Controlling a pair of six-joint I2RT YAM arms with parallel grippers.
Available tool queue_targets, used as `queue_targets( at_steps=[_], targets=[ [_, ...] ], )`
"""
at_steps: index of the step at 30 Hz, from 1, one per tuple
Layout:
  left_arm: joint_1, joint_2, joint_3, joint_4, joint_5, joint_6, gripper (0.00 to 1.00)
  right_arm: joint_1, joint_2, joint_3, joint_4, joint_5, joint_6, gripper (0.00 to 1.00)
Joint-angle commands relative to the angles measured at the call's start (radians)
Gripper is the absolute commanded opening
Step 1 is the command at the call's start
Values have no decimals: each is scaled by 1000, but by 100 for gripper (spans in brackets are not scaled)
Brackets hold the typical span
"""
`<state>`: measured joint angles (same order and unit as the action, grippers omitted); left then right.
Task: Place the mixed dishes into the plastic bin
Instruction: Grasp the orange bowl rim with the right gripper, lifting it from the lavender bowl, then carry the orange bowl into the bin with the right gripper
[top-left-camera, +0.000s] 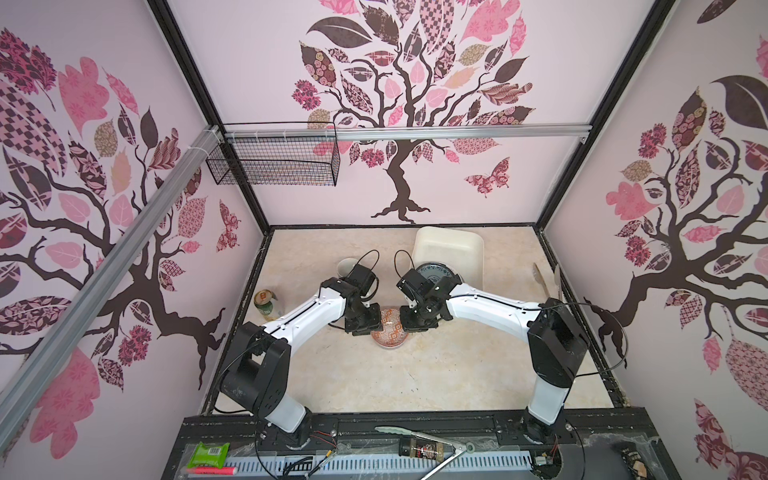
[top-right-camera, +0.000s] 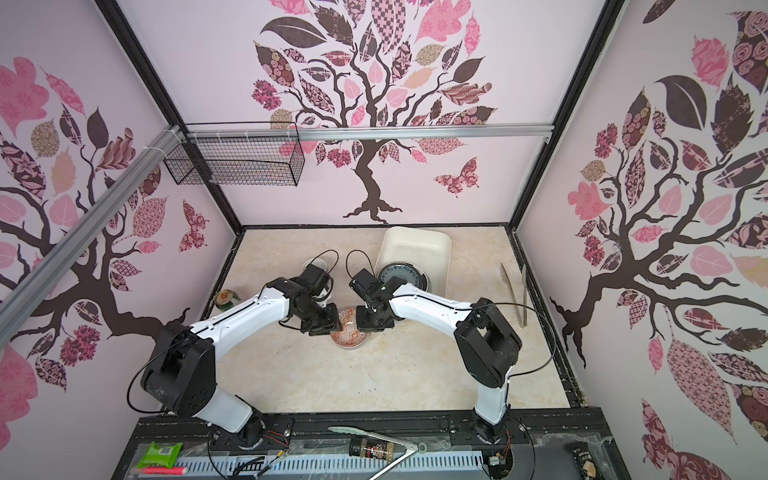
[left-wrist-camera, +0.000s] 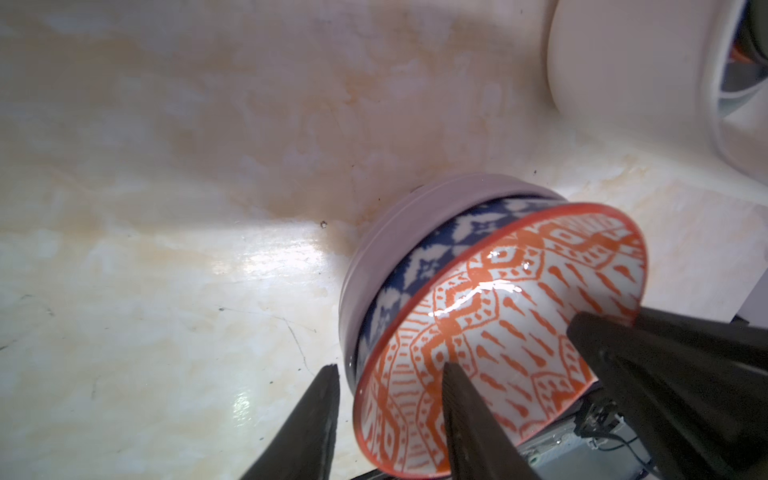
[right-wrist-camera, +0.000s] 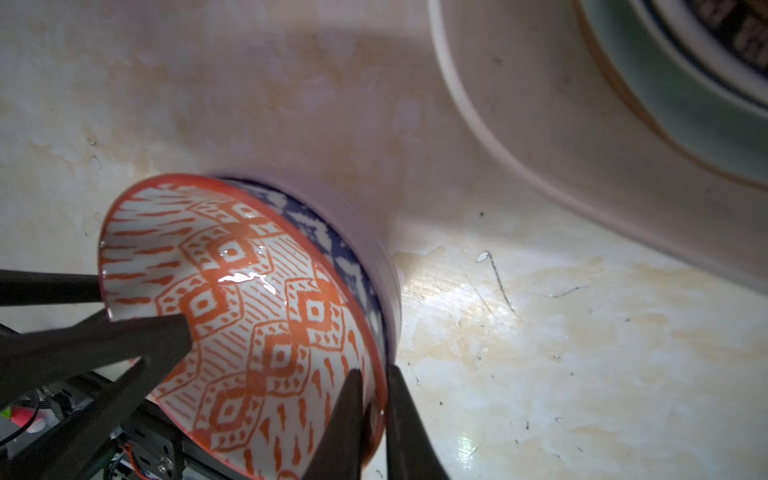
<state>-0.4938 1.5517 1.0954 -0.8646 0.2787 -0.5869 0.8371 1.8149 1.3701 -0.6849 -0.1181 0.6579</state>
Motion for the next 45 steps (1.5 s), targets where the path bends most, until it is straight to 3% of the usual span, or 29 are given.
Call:
queue_targets(
  at_steps=[1, 10, 17, 29, 37, 45],
  targets=[
    [32, -58, 52, -42, 6, 27, 50, 3, -4, 48, -37, 8, -2, 11],
    [149, -179, 120, -128, 1, 87, 71, 1, -28, 147, -93, 9, -12, 10],
    [158, -216, 161, -172, -4, 85, 72, -38, -60, 211, -132, 2, -16, 9],
    [159, -209, 172, -175, -8, 89, 71, -341, -132, 167, -140, 4, -119, 8],
    [158, -159, 189, -178, 23, 100, 71, -489, -40, 165, -84, -24, -164, 9],
    [158, -111, 207, -190, 31, 114, 70, -518, 74, 203, -38, -71, -177, 9]
  ],
)
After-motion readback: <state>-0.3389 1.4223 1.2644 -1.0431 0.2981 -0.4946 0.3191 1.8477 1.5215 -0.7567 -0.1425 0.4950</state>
